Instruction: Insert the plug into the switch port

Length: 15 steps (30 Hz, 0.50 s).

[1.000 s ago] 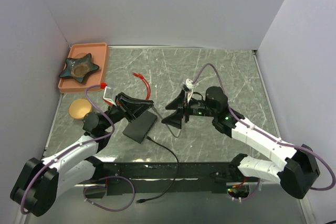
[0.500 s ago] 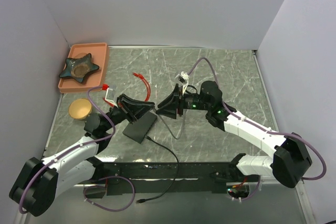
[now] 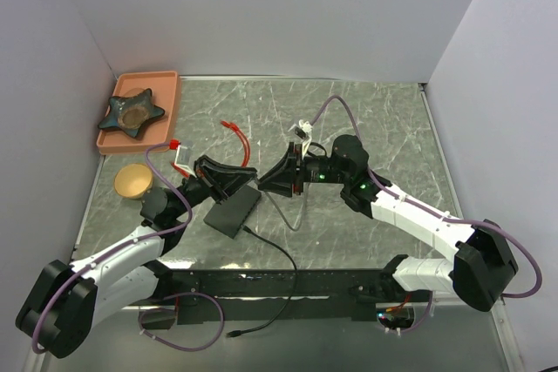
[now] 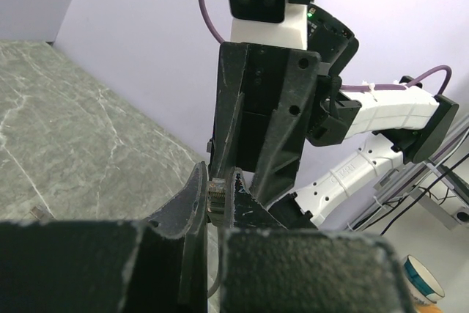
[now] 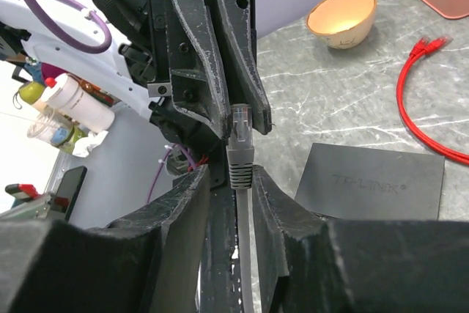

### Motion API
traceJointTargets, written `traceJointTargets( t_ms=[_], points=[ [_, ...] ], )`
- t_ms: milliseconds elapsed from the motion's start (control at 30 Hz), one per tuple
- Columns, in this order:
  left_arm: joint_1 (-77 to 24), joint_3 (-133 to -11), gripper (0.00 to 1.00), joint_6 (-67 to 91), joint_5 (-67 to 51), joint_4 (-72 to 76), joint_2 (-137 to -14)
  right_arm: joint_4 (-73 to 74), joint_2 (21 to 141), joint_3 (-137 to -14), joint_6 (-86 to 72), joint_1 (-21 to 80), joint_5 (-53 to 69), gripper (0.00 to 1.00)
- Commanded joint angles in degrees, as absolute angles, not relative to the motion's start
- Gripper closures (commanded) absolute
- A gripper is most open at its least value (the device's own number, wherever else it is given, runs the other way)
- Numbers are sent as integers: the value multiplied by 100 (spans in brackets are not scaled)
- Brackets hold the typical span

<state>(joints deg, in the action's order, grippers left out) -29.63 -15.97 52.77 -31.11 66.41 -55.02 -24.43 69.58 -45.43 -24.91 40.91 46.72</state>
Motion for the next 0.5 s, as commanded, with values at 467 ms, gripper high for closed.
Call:
traceJointTargets(
  t_ms=[467],
  points=[
    [-2997,-1714,99,5326,-3015,7136,-5625,-2892,6996,-4781,-2654,4201,4869,79]
  ],
)
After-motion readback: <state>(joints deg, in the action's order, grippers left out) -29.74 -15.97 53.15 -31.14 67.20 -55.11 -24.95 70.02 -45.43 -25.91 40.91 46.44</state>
